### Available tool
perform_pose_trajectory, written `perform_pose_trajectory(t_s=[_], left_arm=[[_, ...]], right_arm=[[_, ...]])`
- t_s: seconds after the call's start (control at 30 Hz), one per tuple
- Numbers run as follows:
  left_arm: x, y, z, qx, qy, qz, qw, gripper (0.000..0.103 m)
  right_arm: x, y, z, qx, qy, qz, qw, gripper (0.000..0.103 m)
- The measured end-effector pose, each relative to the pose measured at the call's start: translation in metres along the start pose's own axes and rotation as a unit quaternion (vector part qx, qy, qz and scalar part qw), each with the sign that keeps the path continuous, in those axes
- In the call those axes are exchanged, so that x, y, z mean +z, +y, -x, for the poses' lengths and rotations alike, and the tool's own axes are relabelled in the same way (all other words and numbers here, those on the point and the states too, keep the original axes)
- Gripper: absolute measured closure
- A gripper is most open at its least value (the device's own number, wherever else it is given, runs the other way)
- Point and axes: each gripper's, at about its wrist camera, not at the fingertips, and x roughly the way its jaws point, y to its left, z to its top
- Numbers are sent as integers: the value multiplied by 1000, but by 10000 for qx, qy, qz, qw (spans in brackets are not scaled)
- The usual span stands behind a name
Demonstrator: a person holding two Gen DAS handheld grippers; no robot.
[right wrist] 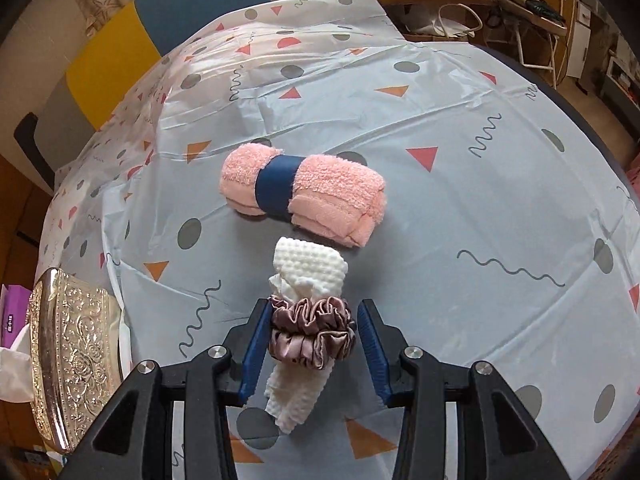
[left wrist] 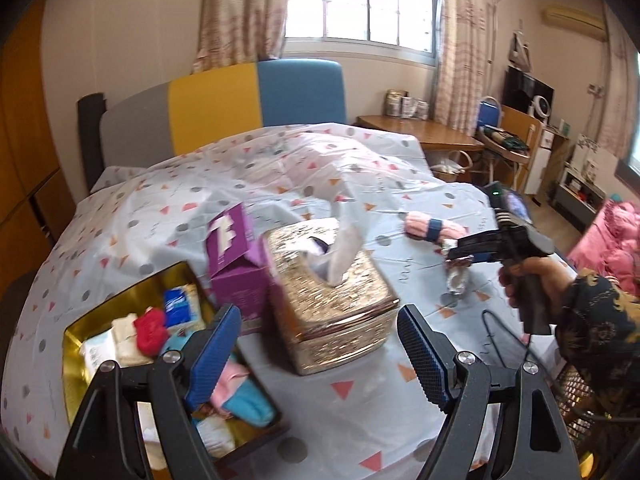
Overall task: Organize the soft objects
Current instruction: 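Move the right gripper to the white waffle cloth with scrunchie and grasp it, then grasp the pink towel roll with the left gripper while right lifts the waffle cloth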
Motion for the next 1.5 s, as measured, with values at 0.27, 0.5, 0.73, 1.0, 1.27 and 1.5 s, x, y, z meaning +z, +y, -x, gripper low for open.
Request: perform_pose_trajectory(t_s=[0.27, 0.5, 0.73, 1.0, 1.27, 1.5], left_arm=[[25, -41, -15, -419, -20, -361, 9985, 22], [53, -81, -53, -897, 289, -479, 9944, 22], [69, -123, -133, -1208, 1138, -19, 9861, 22], [75, -148, -232, -1274, 2117, 831, 9654, 22], [97, -166, -306, -1114, 2444, 1305, 9544, 20], [118, -176, -352, -1018, 2493, 1656, 9487, 17]], right_arm=[[-3, 6, 4, -153, 66, 429, 9989, 70], [3, -32, 54, -693, -615, -169, 9956, 70], [0, -79, 65, -927, -742, -970, 9882, 70], [1, -79, 59, -994, -601, -957, 9886, 70], [-1, -87, 63, -762, -566, -1199, 9882, 70], [-1, -88, 64, -598, -557, -1277, 9884, 70]])
